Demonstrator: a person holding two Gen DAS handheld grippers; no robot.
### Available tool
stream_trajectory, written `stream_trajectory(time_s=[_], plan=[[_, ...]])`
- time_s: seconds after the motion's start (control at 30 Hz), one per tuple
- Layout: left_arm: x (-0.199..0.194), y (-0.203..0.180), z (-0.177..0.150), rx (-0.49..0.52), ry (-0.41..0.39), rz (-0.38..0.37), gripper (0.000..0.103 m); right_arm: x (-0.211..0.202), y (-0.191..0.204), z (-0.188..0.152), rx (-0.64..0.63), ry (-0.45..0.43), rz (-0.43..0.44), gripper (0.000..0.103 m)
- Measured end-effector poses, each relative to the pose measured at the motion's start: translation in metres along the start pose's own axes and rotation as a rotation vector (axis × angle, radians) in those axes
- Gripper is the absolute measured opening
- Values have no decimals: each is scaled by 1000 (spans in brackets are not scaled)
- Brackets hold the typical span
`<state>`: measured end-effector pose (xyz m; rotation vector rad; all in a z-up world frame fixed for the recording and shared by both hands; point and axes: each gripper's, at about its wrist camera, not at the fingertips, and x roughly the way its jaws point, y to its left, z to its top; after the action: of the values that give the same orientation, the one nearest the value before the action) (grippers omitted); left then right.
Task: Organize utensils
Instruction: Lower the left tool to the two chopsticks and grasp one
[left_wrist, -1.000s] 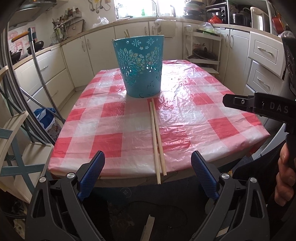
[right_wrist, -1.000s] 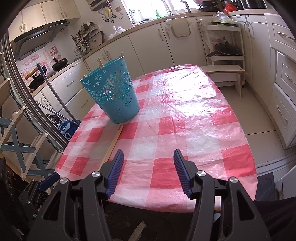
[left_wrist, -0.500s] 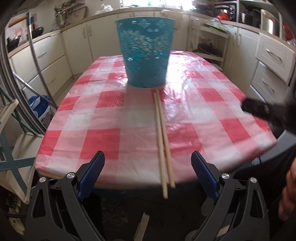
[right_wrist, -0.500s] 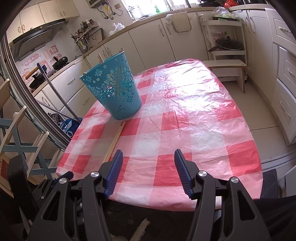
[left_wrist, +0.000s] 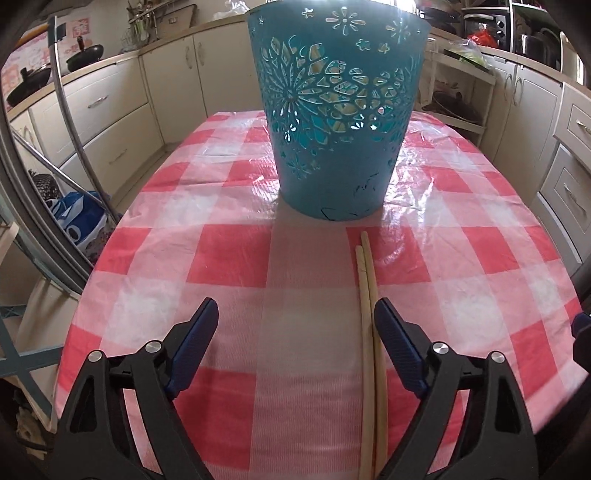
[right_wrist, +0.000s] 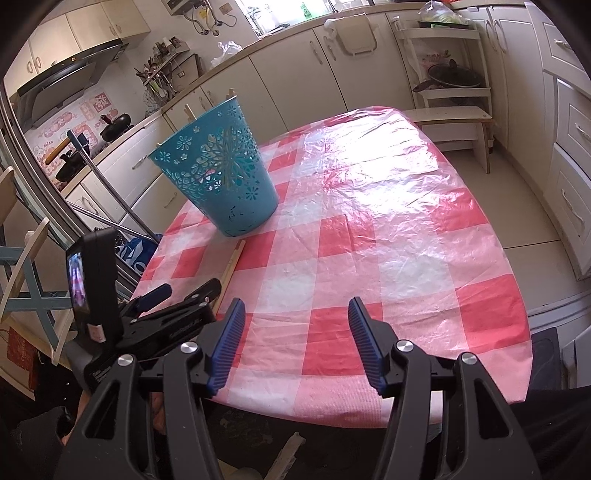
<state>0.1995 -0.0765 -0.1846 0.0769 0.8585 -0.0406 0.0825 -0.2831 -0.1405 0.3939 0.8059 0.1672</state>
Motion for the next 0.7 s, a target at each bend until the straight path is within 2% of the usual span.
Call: stream_trajectory(time_s=[0.13, 0.27, 0.37, 0.43, 0.5, 0.6, 0.7], plan=[[7, 1, 3, 6, 25, 1, 76, 2, -1, 1, 9, 8, 12, 57], [6, -1, 2, 13, 15, -6, 74, 5, 0, 2, 5, 17, 16, 58], [5, -5, 3, 31, 14, -39, 57, 8, 0, 1, -5, 28, 12, 58], [3, -12, 4, 56, 15, -73, 27, 10, 1, 0, -14, 35, 2, 58], [3, -16, 5, 71, 22, -101, 8, 13, 1, -1, -20, 42, -9, 58], [3, -11, 5, 41, 21, -123, 5, 18, 1, -3, -30, 52, -30, 58], [1, 13, 5, -59, -8, -123, 5, 22, 4, -5, -56, 60, -53, 58]])
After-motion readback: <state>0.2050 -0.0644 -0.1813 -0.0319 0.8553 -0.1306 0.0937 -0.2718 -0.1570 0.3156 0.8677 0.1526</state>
